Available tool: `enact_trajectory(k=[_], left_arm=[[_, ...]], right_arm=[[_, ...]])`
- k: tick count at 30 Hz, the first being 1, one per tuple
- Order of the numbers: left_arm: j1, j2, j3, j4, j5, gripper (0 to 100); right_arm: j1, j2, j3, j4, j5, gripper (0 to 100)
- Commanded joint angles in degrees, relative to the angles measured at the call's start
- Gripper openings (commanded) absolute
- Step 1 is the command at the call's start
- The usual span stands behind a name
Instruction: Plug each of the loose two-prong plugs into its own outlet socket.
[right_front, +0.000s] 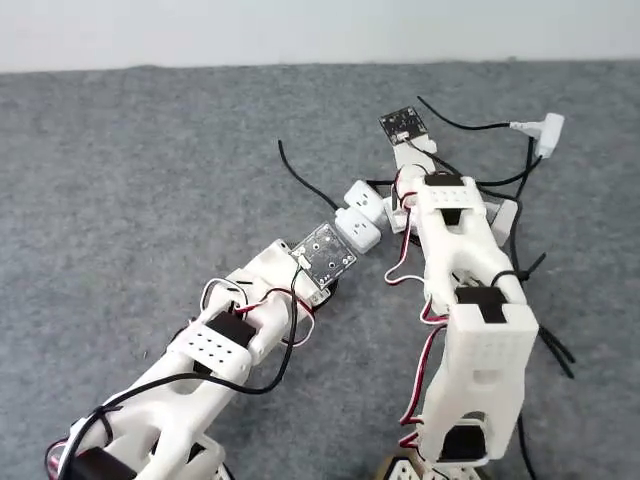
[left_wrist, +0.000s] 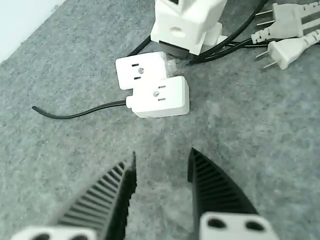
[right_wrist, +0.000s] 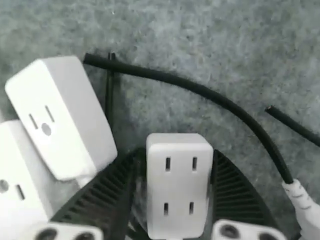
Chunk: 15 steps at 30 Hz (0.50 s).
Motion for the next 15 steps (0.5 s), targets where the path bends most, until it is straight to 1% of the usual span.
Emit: enact_trajectory(k=[1, 2, 4, 6, 10, 13, 15], left_arm=[[-0.4, -0.4, -0.5, -1.5, 0.5, 17], [-0.4, -0.4, -0.5, -1.5, 0.5, 17], [-0.4, -0.4, -0.5, -1.5, 0.5, 17], [-0.4, -0.4, -0.5, -1.5, 0.5, 17], [-0.6, -0.4, -0.7, -1.7, 0.4, 17], [-4.3, -0.5, -1.0, -3.0, 1.4, 17], [-9.3, -0.5, -1.5, -4.9, 7.0, 17]], right_arm=[[-0.7, -0.3, -3.7, 0.7, 0.7, 7.0], [-0.6, -0.2, -4.1, 0.7, 0.7, 0.6], [-0.3, 0.0, -4.4, 0.7, 0.6, 2.9], [-0.3, -0.2, -4.7, 2.2, 0.7, 0.6], [-0.1, -1.5, -4.7, 5.4, 0.8, 1.0], [0.2, -3.3, -4.3, 7.0, 0.8, 1.0], [0.5, -5.1, -4.2, 8.7, 0.8, 1.0]])
